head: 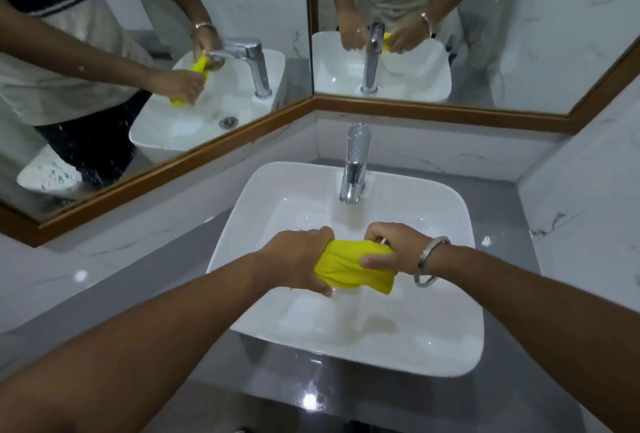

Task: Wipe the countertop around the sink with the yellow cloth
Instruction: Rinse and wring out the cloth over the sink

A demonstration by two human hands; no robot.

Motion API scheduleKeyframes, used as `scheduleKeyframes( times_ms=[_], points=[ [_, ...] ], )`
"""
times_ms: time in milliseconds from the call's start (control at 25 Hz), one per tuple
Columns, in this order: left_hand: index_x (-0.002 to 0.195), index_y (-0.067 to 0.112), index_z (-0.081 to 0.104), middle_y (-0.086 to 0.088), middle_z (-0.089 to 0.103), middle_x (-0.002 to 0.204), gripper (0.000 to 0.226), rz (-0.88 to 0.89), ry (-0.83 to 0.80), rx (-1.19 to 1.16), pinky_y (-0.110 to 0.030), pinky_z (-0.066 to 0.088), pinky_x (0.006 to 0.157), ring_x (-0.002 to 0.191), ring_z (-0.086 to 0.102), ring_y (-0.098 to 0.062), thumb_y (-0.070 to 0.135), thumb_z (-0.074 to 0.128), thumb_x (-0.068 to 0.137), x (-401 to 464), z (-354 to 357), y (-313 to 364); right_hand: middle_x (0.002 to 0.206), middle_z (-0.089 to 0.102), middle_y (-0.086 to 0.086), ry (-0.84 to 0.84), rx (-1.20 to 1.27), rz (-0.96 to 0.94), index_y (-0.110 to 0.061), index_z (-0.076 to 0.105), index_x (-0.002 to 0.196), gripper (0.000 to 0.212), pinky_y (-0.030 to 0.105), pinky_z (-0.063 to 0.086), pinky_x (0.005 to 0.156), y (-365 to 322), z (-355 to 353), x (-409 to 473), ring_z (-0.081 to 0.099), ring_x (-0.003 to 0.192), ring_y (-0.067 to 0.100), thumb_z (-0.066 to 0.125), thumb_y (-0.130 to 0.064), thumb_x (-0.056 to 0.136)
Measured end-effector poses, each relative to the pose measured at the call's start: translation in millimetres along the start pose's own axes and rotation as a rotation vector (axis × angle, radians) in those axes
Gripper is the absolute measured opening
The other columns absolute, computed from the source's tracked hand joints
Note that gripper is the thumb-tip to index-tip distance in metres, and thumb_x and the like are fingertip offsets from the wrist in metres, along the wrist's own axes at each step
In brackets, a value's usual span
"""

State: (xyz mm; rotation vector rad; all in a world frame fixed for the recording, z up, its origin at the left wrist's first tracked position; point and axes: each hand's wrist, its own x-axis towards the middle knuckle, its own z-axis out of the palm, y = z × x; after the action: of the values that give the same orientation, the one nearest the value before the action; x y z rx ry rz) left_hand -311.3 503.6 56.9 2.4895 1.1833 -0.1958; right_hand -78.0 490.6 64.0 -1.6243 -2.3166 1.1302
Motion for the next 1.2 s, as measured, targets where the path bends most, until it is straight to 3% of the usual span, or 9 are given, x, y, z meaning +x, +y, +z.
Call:
scheduleKeyframes(
  times_ms=[160,280,400,520,640,800,920,1040,1200],
  points=[
    [0.116,0.023,0.044,0.002,0.063,0.103,0.069,0.026,-0.127,-0.144,-0.038,0.049,0.078,0.088,0.060,-0.019,0.078,0.053,0.074,-11,-30,-12,0.086,0.056,-0.002,0.150,0.008,0.037,-0.027,0.048,0.088,0.029,0.018,0.035,0.059,-25,-4,-1,0.051,0.078,0.018,0.065,-0.046,0.075],
    [0.098,0.011,0.052,-0.010,0.061,0.095,0.053,0.147,-0.212,-0.189,-0.039,0.045,0.080,0.083,0.054,-0.024,0.056,0.026,0.091,-13,-47,-28,0.086,0.057,-0.003,0.185,-0.032,0.094,-0.024,0.055,0.089,0.023,0.019,0.035,0.058,-46,-1,-8,0.052,0.078,0.017,0.066,-0.040,0.076],
    [0.088,0.013,0.052,-0.006,0.056,0.085,0.047,0.298,-0.194,-0.028,-0.038,0.043,0.075,0.080,0.051,-0.024,0.055,0.030,0.090,-21,-59,-45,0.090,0.058,-0.002,0.234,-0.124,0.181,-0.017,0.063,0.096,0.019,0.026,0.037,0.069,-72,10,-21,0.051,0.083,0.016,0.066,-0.029,0.081],
    [0.112,0.023,0.058,-0.003,0.065,0.098,0.043,0.356,-0.060,0.092,-0.037,0.045,0.078,0.094,0.059,-0.024,0.059,0.043,0.094,-28,-71,-54,0.094,0.066,0.004,0.361,-0.235,0.260,-0.016,0.065,0.093,0.017,0.030,0.040,0.075,-103,17,-37,0.055,0.085,0.020,0.066,-0.029,0.082],
    [0.130,0.037,0.048,-0.001,0.068,0.107,0.038,0.420,0.075,0.188,-0.034,0.041,0.073,0.098,0.061,-0.026,0.055,0.044,0.096,-36,-87,-52,0.091,0.070,0.006,0.531,-0.182,0.333,-0.014,0.065,0.090,0.012,0.030,0.042,0.073,-131,20,-54,0.059,0.084,0.024,0.066,-0.022,0.081],
    [0.116,0.036,0.055,0.004,0.066,0.105,0.029,0.601,0.137,0.252,-0.032,0.037,0.070,0.097,0.060,-0.022,0.054,0.043,0.096,-40,-99,-39,0.087,0.067,0.002,0.622,-0.121,0.406,-0.014,0.064,0.089,0.010,0.027,0.038,0.068,-155,31,-83,0.057,0.081,0.021,0.066,-0.019,0.081],
    [0.105,0.029,0.061,0.005,0.062,0.114,0.027,0.748,0.174,0.181,-0.035,0.045,0.078,0.105,0.056,-0.017,0.050,0.049,0.095,-35,-102,-11,0.083,0.062,-0.002,0.670,-0.079,0.475,-0.013,0.063,0.089,0.010,0.026,0.035,0.067,-161,41,-128,0.054,0.078,0.017,0.066,-0.019,0.082],
    [0.102,0.023,0.060,0.000,0.063,0.104,0.033,0.891,0.166,0.126,-0.040,0.048,0.080,0.094,0.060,-0.023,0.048,0.040,0.095,-34,-88,43,0.080,0.061,-0.001,0.773,-0.024,0.560,-0.014,0.064,0.088,0.010,0.020,0.037,0.061,-160,61,-193,0.054,0.076,0.016,0.069,-0.021,0.082],
    [0.102,0.020,0.060,0.008,0.059,0.086,0.033,1.014,-0.030,-0.123,-0.022,0.038,0.068,0.074,0.054,-0.009,0.048,0.045,0.089,-52,-58,146,0.071,0.053,-0.014,0.912,0.174,0.678,-0.023,0.058,0.083,0.012,0.008,0.035,0.058,-165,108,-307,0.048,0.063,-0.002,0.060,-0.033,0.077]
  ],
)
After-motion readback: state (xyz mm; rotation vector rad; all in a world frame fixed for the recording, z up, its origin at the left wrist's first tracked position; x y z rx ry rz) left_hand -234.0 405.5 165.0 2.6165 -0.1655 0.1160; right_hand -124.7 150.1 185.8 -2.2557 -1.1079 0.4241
